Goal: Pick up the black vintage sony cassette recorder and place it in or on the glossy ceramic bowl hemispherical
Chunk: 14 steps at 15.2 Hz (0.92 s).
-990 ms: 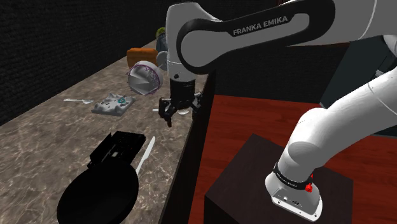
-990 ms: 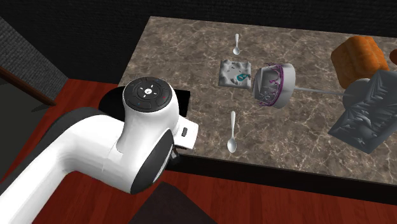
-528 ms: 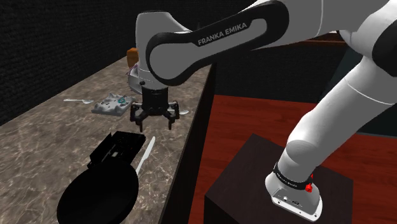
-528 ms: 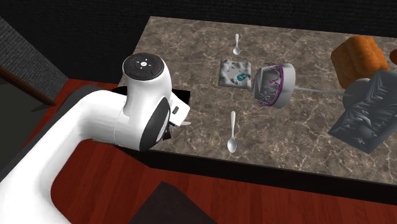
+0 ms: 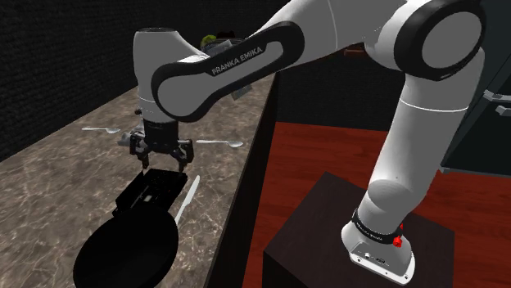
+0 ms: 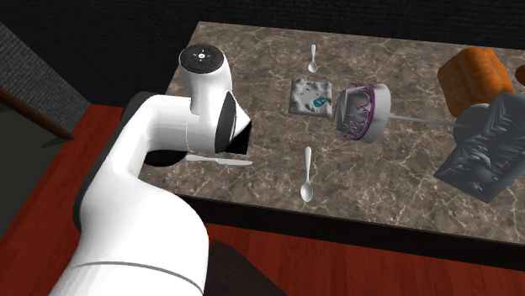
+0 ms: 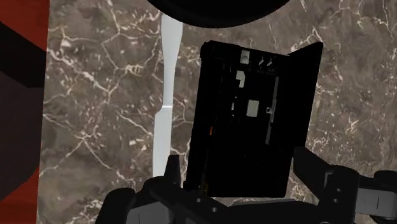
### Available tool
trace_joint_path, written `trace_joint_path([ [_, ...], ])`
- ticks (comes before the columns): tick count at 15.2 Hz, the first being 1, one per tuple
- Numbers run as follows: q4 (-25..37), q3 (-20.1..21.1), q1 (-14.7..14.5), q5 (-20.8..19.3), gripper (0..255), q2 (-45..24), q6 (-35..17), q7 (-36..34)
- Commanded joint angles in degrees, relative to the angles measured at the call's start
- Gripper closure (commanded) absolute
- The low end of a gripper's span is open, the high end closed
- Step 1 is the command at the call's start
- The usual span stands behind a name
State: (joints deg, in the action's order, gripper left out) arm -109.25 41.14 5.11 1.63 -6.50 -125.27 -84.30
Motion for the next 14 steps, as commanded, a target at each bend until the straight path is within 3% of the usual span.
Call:
trace_joint_path([
  [1, 4.30, -0.57, -1.63, -4.52, 0, -5.05, -0.74, -6.64],
  [5, 12.84, -3.41, -5.86, -10.71, 0, -13.05, -0.52, -15.77],
  [14, 11.91, -4.71, -7.56, -13.31, 0, -16.68, -4.57, -17.33],
])
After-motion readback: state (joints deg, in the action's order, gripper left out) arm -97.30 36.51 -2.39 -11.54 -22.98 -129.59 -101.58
